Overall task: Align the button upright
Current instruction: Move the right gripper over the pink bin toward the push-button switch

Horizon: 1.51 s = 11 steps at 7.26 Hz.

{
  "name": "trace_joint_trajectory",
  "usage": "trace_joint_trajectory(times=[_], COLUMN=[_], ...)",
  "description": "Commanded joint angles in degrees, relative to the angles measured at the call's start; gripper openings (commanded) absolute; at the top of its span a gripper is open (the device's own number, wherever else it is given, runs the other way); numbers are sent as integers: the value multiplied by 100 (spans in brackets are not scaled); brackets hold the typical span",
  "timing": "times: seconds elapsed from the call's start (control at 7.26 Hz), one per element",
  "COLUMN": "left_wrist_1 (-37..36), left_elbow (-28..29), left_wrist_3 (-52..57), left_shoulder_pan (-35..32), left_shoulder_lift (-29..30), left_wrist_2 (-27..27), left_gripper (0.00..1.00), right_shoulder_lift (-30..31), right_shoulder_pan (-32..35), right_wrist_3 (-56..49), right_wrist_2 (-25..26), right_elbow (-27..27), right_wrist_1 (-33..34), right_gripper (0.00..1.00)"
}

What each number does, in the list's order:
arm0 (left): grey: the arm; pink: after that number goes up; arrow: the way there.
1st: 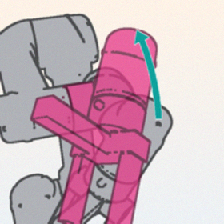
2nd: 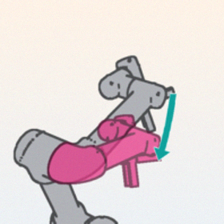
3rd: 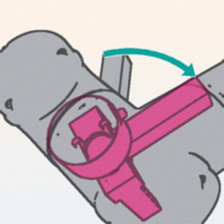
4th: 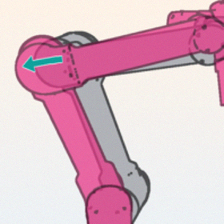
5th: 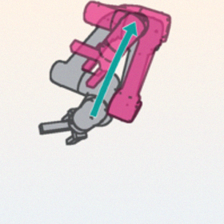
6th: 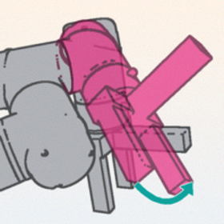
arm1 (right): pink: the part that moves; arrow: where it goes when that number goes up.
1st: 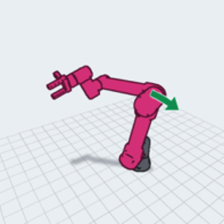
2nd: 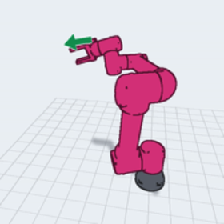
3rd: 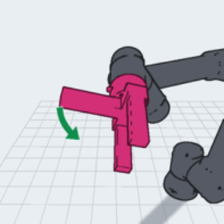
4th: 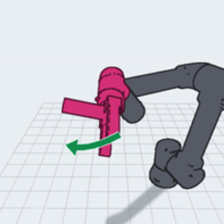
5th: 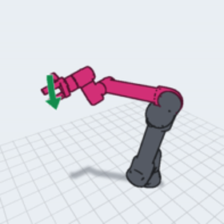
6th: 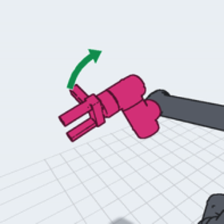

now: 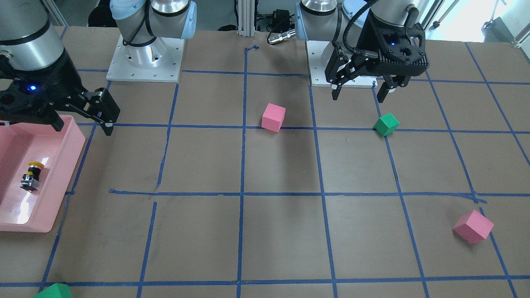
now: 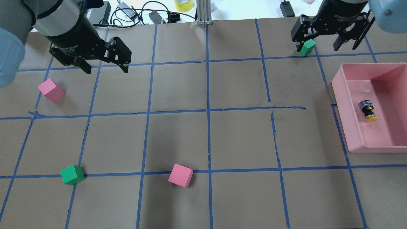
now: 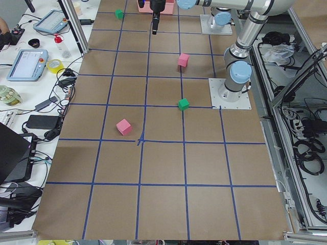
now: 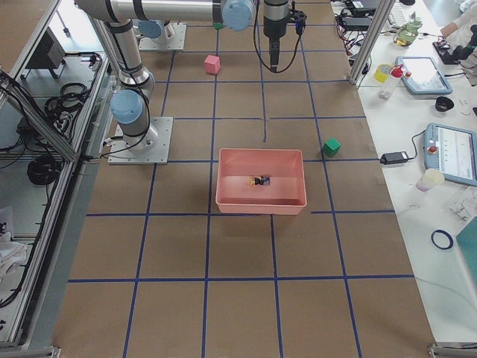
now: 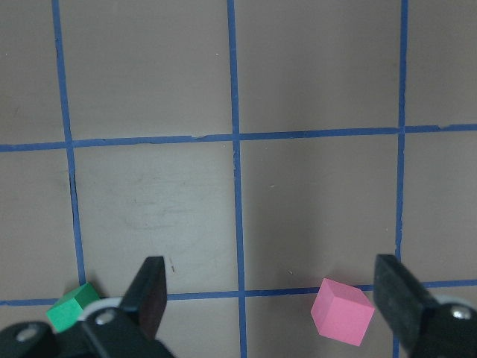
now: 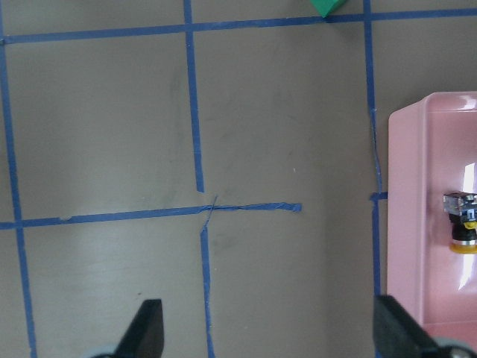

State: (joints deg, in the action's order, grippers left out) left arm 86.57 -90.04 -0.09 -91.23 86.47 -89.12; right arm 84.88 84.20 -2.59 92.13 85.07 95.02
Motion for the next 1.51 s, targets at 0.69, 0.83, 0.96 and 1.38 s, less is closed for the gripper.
trace_joint_trajectory(times=[0.69, 0.83, 0.96, 1.38], left_wrist_1=[0, 0, 0, 0], left_elbow=[4, 4, 4, -5], left_wrist_3=[0, 0, 0, -9], left_shoulder_pan=[0, 0, 0, 0], left_shoulder_lift=[1, 1, 1, 10], left_wrist_2=[0, -9, 0, 9], left_gripper=[100, 100, 100, 100], right_shoulder_lift=[-630, -692, -745, -1123], right_shoulder_pan=[-2407, -2521, -2766, -2856], right_wrist_3=[-2873, -3175, -3221, -3475], right_wrist_2=[-38, -64, -342, -355], right_elbow=[1016, 1430, 1686, 1926], right_wrist_1=[2071, 2395, 2538, 2978], right_gripper=[100, 100, 99, 100])
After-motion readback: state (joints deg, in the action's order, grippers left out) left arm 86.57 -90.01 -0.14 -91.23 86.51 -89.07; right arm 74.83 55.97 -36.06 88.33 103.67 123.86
